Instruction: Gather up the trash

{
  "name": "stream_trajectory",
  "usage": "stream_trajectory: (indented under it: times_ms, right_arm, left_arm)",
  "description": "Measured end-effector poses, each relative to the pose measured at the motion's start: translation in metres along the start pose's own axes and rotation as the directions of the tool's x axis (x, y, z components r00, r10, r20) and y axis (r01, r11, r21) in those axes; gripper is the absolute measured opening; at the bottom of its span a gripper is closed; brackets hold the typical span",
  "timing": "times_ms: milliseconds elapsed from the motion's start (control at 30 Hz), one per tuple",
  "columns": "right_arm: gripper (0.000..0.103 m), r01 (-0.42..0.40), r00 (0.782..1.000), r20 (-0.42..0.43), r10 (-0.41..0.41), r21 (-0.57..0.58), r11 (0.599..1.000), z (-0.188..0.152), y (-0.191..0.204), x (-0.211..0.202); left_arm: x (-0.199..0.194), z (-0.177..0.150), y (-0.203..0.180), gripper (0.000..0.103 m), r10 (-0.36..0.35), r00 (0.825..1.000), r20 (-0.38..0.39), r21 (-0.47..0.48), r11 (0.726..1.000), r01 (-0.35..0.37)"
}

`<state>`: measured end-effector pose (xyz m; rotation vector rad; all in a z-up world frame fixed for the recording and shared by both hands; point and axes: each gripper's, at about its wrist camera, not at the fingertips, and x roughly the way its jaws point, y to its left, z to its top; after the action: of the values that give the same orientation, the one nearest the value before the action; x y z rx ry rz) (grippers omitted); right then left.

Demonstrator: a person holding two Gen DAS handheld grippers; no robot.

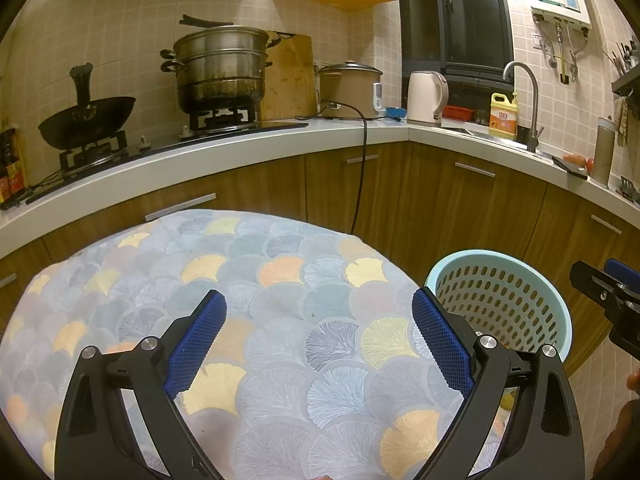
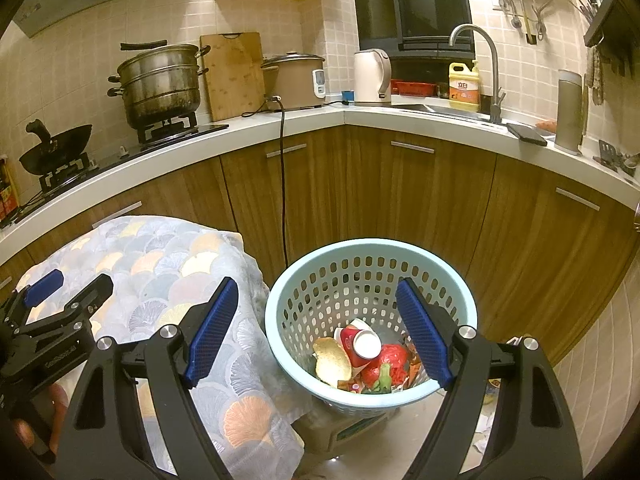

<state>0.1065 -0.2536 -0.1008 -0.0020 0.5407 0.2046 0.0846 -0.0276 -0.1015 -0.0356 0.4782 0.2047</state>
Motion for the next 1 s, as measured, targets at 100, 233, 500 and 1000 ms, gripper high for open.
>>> stream_trajectory:
  times_ms: [100,233,500,1000]
  right_arm:
    - [0.077,0.000,1.000,-0.002,0.000,-0.003,1.000,-0.0009,0.0018,0.0003]
    - [0.077,-0.003,1.000,-0.006,0.003,-0.003,1.000,-0.0017,0.0030,0.0008]
    - [0.077,-0.002,1.000,-0.002,0.002,-0.006,1.000,-0.0023,0.0042,-0.0006]
    - [0.077,-0.002,1.000,-0.002,0.002,-0.006,1.000,-0.0034,0.0037,-0.0009]
  left_arm:
    - [0.0000,0.0000,-0.0002,0.091,0.000,1.000,0.000,0.001,1.000,0.000]
    - [-0.0001,-0.0001,-0.0005,0.091,0.001,1.000,0.000,0.002,1.000,-0.001]
    - [0.0001,0.0000,0.0005,0.091,-0.001,1.000,-0.002,0.000,1.000,0.001]
    - [0.0007,-0.0007,0.0036,0.091,0.002,1.000,-0.007,-0.005,1.000,-0.002]
